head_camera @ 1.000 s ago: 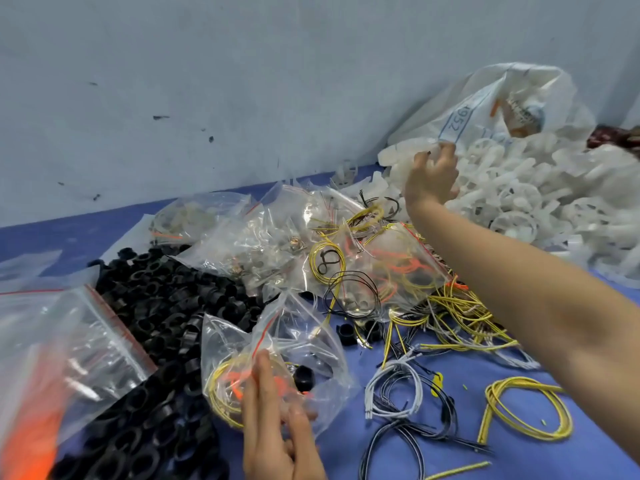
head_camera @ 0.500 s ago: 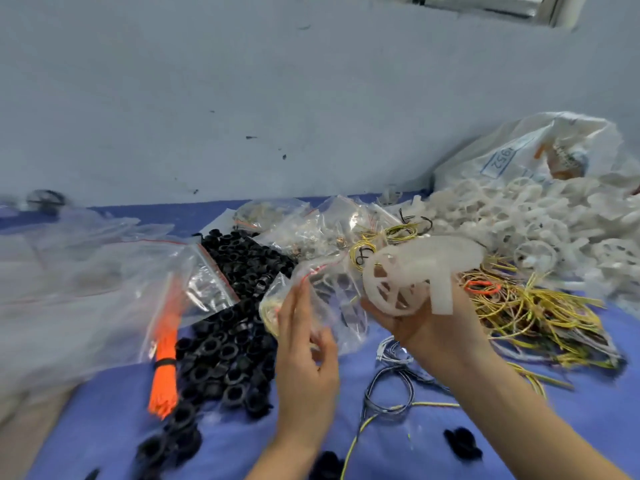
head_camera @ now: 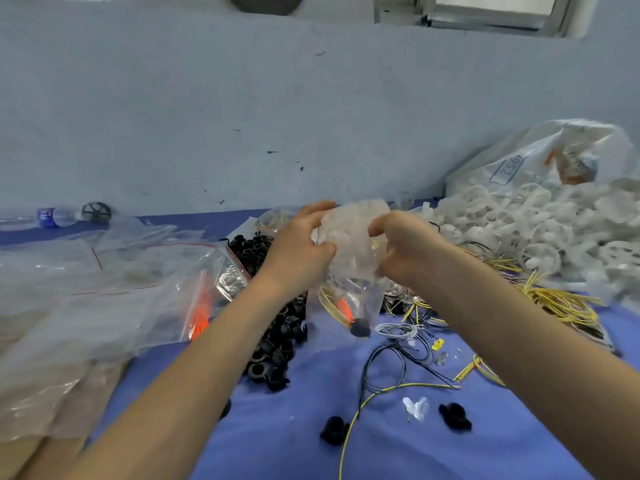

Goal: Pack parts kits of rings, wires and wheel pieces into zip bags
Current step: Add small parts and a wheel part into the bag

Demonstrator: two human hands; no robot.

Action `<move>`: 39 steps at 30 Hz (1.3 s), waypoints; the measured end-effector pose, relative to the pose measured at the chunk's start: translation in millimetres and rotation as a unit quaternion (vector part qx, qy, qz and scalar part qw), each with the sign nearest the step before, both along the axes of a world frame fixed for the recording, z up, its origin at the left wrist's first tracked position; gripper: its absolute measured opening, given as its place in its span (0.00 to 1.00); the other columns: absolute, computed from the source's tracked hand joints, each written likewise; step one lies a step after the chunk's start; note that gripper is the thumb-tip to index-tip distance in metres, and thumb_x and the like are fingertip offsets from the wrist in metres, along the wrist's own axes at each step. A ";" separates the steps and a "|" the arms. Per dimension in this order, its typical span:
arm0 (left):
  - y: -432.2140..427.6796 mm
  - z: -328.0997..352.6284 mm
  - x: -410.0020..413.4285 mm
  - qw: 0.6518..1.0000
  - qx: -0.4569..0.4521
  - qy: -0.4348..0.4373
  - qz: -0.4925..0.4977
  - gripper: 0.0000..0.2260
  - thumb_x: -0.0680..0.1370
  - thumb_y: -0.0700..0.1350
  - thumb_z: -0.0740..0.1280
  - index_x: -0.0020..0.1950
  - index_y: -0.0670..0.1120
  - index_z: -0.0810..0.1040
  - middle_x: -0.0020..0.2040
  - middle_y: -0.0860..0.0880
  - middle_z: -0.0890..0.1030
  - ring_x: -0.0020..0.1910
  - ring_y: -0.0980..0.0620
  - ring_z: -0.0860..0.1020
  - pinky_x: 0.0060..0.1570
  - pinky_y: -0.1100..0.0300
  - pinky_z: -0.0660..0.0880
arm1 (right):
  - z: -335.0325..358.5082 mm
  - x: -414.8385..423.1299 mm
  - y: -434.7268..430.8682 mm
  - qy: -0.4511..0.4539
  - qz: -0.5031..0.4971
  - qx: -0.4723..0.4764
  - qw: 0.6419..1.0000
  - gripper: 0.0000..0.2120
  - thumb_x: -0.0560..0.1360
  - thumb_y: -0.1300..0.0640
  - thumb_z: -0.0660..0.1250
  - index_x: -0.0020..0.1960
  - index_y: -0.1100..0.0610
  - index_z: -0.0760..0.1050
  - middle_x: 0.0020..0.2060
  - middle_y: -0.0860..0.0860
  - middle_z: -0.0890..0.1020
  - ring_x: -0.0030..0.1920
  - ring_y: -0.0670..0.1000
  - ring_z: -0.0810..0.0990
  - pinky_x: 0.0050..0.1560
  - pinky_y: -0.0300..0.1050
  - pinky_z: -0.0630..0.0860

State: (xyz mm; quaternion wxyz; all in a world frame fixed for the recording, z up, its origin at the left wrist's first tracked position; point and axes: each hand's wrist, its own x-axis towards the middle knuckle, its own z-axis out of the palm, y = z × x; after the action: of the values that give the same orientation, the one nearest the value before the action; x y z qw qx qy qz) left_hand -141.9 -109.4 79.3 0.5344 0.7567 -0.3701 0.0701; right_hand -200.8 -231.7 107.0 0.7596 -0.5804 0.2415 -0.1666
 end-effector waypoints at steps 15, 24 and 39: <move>-4.9 30.9 19.3 0.973 0.231 0.010 0.026 0.23 0.75 0.34 0.60 0.70 0.45 0.73 0.78 0.58 0.54 0.41 0.51 0.77 0.27 0.70 0.71 | 38.7 26.6 -38.1 0.169 0.105 -0.079 0.977 0.31 0.74 0.70 0.55 0.75 0.64 0.50 0.75 0.65 0.50 0.72 0.71 0.56 0.69 0.69 0.58; 1.7 13.3 30.7 0.948 0.266 -0.130 0.119 0.19 0.74 0.33 0.59 0.60 0.44 0.82 0.67 0.46 0.76 0.65 0.46 0.74 0.65 0.55 0.69 | 14.3 0.7 -42.0 -0.019 0.117 -0.241 0.963 0.11 0.76 0.69 0.59 0.51 0.63 0.78 0.42 0.58 0.81 0.37 0.48 0.79 0.50 0.42 0.77; 36.2 -13.3 40.1 0.966 -0.099 -0.015 0.239 0.18 0.77 0.34 0.62 0.64 0.46 0.79 0.63 0.56 0.77 0.63 0.54 0.76 0.64 0.59 0.71 | -166.7 -20.4 -59.3 0.249 0.197 -0.793 0.520 0.15 0.77 0.60 0.55 0.60 0.55 0.73 0.58 0.53 0.76 0.59 0.57 0.74 0.54 0.50 0.68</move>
State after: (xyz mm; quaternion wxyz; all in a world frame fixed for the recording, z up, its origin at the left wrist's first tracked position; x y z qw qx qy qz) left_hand -101.8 -73.2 66.1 0.5692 0.7651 -0.1771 0.2433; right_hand -221.2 -291.0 -59.6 -0.0926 -0.9932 0.0681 0.0161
